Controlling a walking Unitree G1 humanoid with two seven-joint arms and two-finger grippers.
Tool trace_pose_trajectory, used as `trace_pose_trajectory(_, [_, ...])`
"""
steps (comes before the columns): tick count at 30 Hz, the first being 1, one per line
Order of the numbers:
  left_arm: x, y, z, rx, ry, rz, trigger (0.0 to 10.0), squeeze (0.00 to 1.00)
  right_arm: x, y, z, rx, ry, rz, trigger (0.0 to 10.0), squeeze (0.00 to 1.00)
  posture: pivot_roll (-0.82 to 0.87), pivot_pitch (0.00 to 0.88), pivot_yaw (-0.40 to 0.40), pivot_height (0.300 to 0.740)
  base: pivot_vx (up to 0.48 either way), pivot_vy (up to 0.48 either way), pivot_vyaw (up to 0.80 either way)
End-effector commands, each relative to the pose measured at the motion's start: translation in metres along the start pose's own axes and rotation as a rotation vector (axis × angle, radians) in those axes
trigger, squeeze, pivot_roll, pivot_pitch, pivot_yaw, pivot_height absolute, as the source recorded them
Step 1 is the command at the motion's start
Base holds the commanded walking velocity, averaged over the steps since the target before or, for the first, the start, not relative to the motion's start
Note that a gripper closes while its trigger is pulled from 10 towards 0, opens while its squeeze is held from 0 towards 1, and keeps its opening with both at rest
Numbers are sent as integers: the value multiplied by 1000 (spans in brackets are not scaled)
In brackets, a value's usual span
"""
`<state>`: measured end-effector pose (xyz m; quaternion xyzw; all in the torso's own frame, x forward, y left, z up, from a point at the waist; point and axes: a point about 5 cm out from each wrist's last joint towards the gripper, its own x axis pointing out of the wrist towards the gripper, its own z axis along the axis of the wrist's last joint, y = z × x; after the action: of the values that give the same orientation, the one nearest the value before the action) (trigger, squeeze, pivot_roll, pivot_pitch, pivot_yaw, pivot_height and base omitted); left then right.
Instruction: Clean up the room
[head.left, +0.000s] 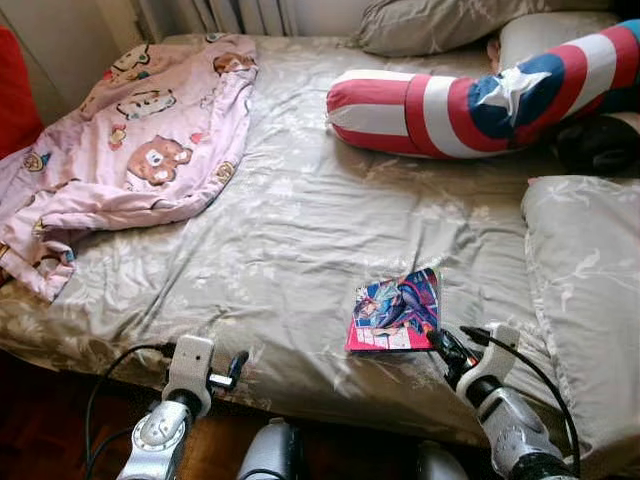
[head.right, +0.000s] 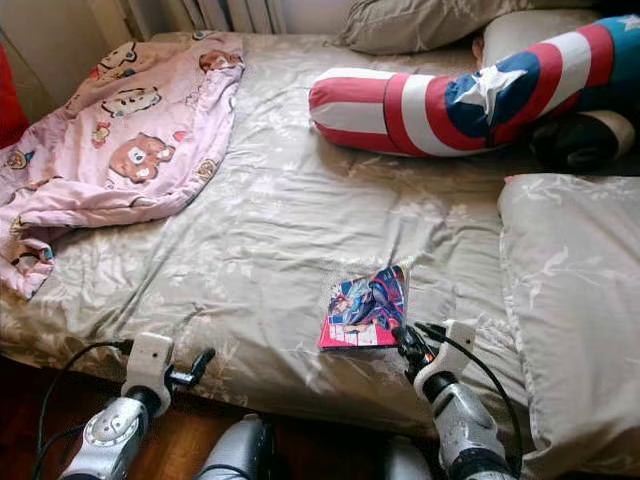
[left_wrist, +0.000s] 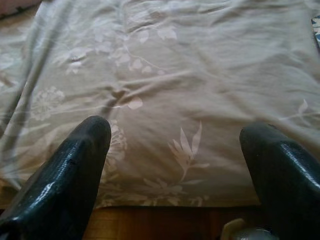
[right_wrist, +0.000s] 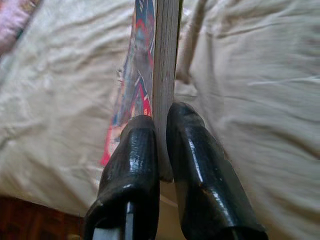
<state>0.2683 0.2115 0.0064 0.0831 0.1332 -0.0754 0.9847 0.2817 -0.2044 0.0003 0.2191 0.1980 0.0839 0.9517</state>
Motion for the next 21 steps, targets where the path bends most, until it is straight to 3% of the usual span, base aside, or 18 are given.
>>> trace_pose_trajectory(1, [-5,3,-5,22,21,-7,10000,0,-2,-5,-5,-22,31,-45,10000,0,127,197,94,654,0,0,0])
trace_pose_trajectory(10, [-10,2,-10,23,34,-18,10000,0,-2,-12,1,-109,45,-156,10000,0,134,233,101,654,0,0,0])
trace_pose_trajectory(21, [-13,5,-12,24,45,-11,10000,0,-6,-18,-9,-113,71,-263,10000,0,152,266,106,654,0,0,0])
